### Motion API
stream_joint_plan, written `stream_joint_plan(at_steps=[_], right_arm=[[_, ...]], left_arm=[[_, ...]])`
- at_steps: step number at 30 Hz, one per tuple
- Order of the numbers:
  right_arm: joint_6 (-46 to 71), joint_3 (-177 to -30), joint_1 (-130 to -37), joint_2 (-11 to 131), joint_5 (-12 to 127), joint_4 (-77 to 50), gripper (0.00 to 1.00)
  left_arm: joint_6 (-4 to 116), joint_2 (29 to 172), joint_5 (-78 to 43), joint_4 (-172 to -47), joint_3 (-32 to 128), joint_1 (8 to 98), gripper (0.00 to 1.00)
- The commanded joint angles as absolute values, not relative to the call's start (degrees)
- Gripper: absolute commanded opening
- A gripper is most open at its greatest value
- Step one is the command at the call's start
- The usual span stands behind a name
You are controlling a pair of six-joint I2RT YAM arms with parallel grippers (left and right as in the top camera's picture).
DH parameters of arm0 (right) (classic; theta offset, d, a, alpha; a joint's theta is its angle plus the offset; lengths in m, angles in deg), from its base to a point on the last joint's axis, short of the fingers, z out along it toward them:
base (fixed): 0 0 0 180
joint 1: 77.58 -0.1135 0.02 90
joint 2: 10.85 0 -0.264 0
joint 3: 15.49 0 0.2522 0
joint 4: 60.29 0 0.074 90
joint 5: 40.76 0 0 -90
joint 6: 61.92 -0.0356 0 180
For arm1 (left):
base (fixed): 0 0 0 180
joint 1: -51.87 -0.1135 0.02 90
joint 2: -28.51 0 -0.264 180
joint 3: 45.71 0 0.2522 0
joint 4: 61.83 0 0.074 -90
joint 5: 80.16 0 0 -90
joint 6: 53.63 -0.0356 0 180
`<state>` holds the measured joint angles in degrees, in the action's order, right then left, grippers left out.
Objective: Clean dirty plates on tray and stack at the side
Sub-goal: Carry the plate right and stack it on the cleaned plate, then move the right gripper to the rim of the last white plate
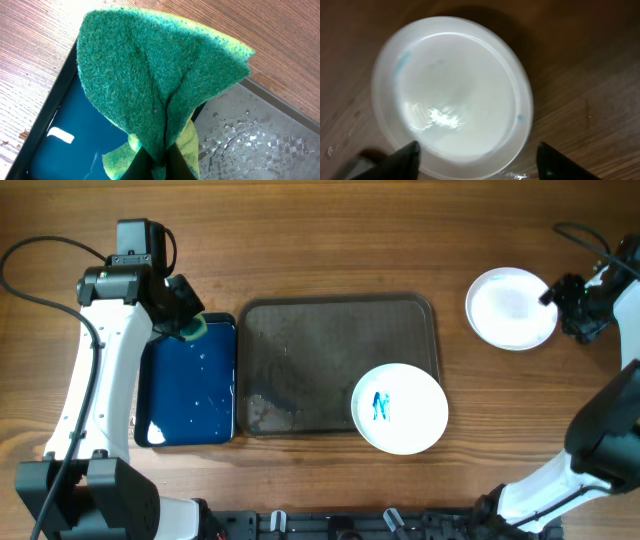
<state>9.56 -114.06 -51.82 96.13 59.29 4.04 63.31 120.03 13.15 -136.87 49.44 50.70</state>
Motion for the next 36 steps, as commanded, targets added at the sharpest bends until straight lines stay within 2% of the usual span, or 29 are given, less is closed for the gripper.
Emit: stream_joint_plan(at_steps=[1, 2, 3, 4, 5, 6, 7, 8, 9, 15, 19, 28, 33, 36], right_arm=[[15.6, -116.7, -56.3, 88.3, 65.1, 6.5, 0.25], [15.6, -116.7, -58.2, 86.5, 66.3, 7.8, 0.05], [15.7, -116.7, -59.8, 85.5, 68.3, 9.5, 0.06], [16.5, -116.7, -60.9, 85.0, 72.0, 11.0, 0.12], [19.4, -116.7, -62.1, 84.8, 77.7, 13.3, 0.27], [21.3, -116.6, -63.4, 84.8, 82.3, 16.6, 0.57], [21.4, -116.2, -64.4, 84.8, 83.3, 18.7, 0.75], [21.2, -115.8, -65.2, 84.7, 83.2, 19.8, 0.8], [20.2, -115.5, -65.9, 84.7, 81.9, 20.7, 0.98], [2.4, -112.6, -71.5, 81.4, 59.1, 29.6, 1.0], [-8.9, -108.2, -80.7, 74.3, 52.7, 32.4, 1.0], [-29.9, -84.6, -102.0, 61.0, 58.0, 29.4, 1.0], [-29.2, -72.2, -106.1, 60.2, 67.5, 15.1, 1.0], [-39.3, -66.0, -106.1, 60.2, 67.5, 10.0, 0.99]], left_arm=[[63.8, 120.1, 13.3, -136.7, 50.5, 50.9, 0.04], [63.8, 120.1, 13.3, -136.7, 50.5, 50.9, 0.04], [63.8, 120.1, 13.3, -136.7, 50.5, 50.9, 0.04], [63.8, 120.1, 13.3, -136.7, 50.5, 50.9, 0.04], [63.8, 120.1, 13.3, -136.7, 50.5, 50.9, 0.04], [63.8, 120.1, 13.3, -136.7, 50.5, 50.9, 0.04], [63.8, 120.1, 13.3, -136.7, 50.5, 50.9, 0.04], [63.6, 120.1, 13.3, -136.6, 50.5, 50.9, 0.04], [63.6, 120.1, 13.3, -136.6, 50.5, 50.9, 0.04], [63.0, 120.1, 13.3, -136.7, 50.5, 50.9, 0.04], [62.3, 120.1, 13.3, -136.6, 50.5, 50.9, 0.04], [62.1, 120.1, 13.3, -136.1, 50.5, 50.9, 0.04], [62.1, 120.1, 13.3, -135.4, 50.5, 50.9, 0.04], [62.0, 120.1, 13.3, -135.4, 50.5, 50.9, 0.04]])
